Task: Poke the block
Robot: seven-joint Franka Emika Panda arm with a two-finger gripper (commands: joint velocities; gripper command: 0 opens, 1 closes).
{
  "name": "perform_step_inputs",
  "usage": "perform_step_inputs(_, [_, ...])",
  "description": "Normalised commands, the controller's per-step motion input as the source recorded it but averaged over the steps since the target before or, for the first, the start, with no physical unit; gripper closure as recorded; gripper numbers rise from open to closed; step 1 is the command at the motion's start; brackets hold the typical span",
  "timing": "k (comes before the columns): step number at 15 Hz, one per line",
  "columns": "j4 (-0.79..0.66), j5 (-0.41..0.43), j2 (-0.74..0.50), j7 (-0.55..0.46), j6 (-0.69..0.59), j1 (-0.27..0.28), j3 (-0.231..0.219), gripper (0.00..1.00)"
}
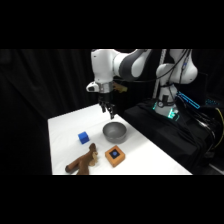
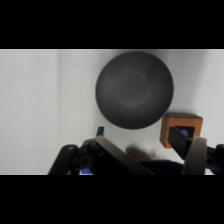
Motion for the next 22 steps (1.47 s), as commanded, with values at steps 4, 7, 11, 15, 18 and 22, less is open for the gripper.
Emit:
perform_step_inputs(4, [0.13, 0.003, 0.06, 0.06, -0.06, 0.024, 0.058, 0.00])
perform_step_inputs(7, [0.27, -0.059, 0.07, 0.20, -0.15, 0.122, 0.117, 0.00])
perform_step_inputs(11, [0.38, -0.061, 0.15, 0.20, -0.16, 0.129, 0.100, 0.25])
perform_step_inputs(15, [0.38, -0.116, 0.25, 0.19, -0.08, 0.081, 0.028, 0.53])
perform_step_inputs(18, [0.27, -0.158, 0.26, 0.15, 0.03, 0.063, -0.003, 0.76])
perform_step_inputs(22, [0.12, -0.222, 0.22, 0.16, 0.15, 0.082, -0.024, 1.00])
